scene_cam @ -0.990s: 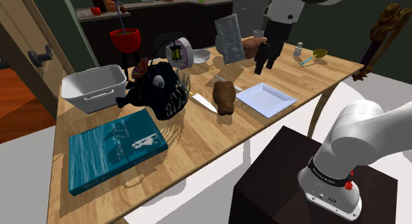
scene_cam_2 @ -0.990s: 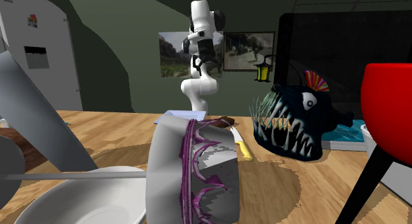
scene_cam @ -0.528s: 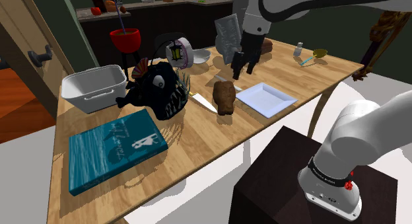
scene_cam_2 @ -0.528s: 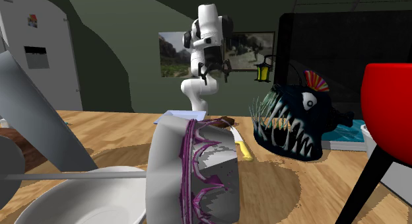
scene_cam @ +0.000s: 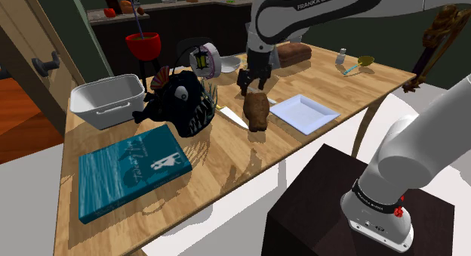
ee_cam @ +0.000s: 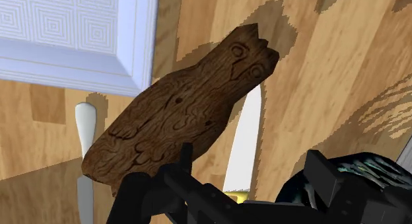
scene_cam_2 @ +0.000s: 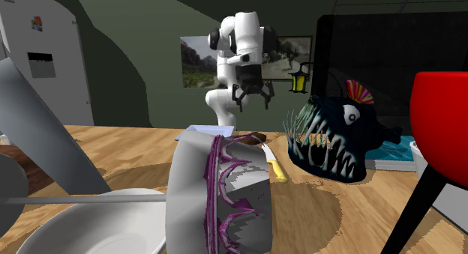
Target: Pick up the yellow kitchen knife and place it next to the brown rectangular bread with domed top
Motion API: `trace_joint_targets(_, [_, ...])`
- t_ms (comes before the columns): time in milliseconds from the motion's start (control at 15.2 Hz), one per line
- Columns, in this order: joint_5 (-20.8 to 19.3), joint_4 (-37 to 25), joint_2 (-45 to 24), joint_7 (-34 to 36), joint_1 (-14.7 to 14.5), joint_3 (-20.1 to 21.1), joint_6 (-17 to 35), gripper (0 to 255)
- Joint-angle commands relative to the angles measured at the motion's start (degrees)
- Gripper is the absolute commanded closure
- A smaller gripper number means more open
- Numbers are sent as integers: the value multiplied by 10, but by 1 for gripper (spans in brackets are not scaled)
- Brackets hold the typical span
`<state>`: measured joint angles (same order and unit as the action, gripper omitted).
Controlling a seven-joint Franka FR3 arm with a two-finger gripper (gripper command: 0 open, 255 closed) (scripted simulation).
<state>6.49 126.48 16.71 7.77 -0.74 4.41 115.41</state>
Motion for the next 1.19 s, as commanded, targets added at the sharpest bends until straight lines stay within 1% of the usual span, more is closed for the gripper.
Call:
trace_joint_targets(0, [-7,-30,-46,19,0,8,18,0])
trace_joint_targets(396, [-37,-132,-182,67,-1,19,51,0])
trace_joint_targets(792, [-70,-263,-321,111,-10,16,55,0])
trace_joint_targets(1122, [-71,-248,-338,112,-13,13,87,0])
